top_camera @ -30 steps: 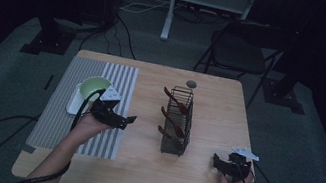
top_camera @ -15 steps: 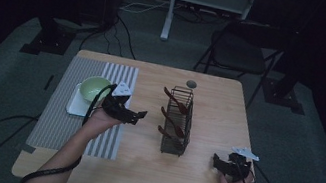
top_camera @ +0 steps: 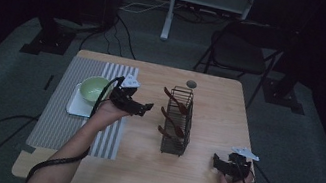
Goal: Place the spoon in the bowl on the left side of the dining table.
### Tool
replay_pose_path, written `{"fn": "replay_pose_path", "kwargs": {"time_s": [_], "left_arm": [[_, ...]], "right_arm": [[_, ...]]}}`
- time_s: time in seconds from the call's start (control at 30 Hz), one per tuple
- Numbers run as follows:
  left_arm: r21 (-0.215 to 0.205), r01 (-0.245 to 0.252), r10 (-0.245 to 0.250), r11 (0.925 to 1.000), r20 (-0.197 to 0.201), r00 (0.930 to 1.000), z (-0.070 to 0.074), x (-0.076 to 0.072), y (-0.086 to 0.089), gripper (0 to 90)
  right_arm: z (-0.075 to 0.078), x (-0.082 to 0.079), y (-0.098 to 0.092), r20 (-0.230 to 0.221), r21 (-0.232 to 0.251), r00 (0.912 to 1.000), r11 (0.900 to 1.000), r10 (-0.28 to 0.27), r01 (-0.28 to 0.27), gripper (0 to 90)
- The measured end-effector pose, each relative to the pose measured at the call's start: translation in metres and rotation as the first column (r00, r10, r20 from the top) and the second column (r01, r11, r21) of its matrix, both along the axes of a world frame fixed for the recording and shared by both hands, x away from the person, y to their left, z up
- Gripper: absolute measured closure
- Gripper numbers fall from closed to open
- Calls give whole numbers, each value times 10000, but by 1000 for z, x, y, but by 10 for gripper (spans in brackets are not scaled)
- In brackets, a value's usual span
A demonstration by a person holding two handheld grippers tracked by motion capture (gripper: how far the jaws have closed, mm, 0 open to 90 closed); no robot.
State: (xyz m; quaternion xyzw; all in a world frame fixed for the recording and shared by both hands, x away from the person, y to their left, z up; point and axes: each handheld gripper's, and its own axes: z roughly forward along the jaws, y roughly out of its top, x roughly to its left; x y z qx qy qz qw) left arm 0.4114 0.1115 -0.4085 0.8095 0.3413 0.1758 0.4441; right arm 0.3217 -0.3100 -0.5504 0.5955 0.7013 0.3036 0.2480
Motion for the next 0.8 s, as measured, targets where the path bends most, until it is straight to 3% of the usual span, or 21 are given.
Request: {"fn": "replay_pose_path", "kwargs": {"time_s": [0.13,0.3,0.5,0.53,0.7,0.8], "left_arm": [[-40,39,-39,10000,-52,10000,1,7,-7,65],[51,207,-207,9998,47,9998,1,12,-17,148],[-290,338,-340,9990,-75,9994,0,18,-24,208],[-276,345,-347,9990,-65,9994,-1,19,-25,249],[-313,406,-408,9987,-57,9991,2,23,-33,288],[-128,381,-382,9992,-46,9993,3,25,-36,315]], "right_arm": [[0,0,0,-4,4,10000,10000,-4,4,123],[0,0,0,-3,4,10000,10000,5,-5,123],[0,0,0,-2,5,10000,10000,5,-5,123],[0,0,0,-2,6,10000,10000,6,-6,123],[0,0,0,-2,7,10000,10000,7,-7,123],[0,0,0,-1,5,10000,10000,9,-9,123]]}}
